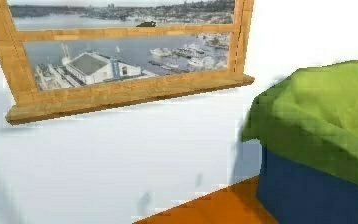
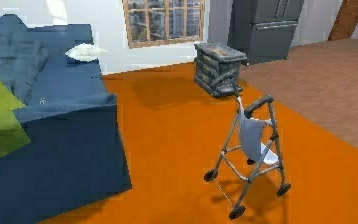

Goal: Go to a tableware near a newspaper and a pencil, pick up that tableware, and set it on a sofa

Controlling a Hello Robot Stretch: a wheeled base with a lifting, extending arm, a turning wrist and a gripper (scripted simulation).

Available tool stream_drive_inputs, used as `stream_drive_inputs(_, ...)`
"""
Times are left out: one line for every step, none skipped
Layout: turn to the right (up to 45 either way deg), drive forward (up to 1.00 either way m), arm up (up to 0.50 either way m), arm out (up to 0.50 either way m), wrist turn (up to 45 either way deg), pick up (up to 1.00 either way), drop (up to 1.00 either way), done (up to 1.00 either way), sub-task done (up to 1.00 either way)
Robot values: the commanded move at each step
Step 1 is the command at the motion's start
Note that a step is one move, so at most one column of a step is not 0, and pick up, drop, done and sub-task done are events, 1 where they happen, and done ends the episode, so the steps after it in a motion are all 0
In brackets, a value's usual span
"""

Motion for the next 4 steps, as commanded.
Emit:
stream_drive_inputs(0.0, 0.05, 0.0, 0.0, 0.0, 0.0, 0.0, 0.0, 0.0)
stream_drive_inputs(-45.0, 0.0, 0.0, 0.0, 0.0, 0.0, 0.0, 0.0, 0.0)
stream_drive_inputs(-45.0, 0.0, 0.0, 0.0, 0.0, 0.0, 0.0, 0.0, 0.0)
stream_drive_inputs(-45.0, 0.0, 0.0, 0.0, 0.0, 0.0, 0.0, 0.0, 0.0)
